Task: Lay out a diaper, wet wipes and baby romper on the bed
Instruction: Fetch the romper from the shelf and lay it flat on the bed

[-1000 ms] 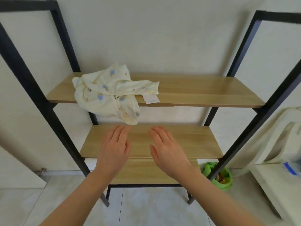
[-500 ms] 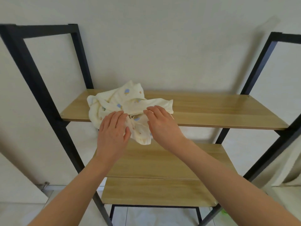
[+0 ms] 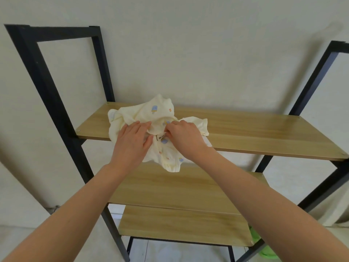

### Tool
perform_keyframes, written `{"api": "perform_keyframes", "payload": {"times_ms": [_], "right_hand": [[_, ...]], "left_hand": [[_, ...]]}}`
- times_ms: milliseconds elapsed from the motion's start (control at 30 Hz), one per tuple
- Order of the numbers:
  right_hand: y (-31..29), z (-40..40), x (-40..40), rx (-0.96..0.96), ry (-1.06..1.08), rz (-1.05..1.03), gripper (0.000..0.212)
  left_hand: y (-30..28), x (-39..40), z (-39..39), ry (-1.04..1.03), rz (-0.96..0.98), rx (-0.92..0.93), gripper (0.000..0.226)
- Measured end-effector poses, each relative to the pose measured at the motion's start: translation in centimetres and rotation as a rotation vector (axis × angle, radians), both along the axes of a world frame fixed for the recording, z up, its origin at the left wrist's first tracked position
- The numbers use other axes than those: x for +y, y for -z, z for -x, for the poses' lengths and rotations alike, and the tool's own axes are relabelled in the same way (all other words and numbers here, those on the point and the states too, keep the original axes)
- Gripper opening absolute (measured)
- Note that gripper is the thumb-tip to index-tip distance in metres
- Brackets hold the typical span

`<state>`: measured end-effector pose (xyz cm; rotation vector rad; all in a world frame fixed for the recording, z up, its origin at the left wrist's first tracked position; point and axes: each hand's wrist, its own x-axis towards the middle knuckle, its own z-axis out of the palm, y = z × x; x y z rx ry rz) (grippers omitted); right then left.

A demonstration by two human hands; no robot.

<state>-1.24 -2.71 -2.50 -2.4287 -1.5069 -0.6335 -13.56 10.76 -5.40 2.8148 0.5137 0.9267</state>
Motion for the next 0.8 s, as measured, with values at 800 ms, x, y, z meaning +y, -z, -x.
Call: {"api": "perform_keyframes", "payload": {"times_ms": [800], "right_hand": [[-9.8,-0.5,-6.6,0.499,-0.166,-0.608,0.011]], "left_hand": [[-11.2,-3.0,0.6,0.266,0.460,-0.348,0.015]]}}
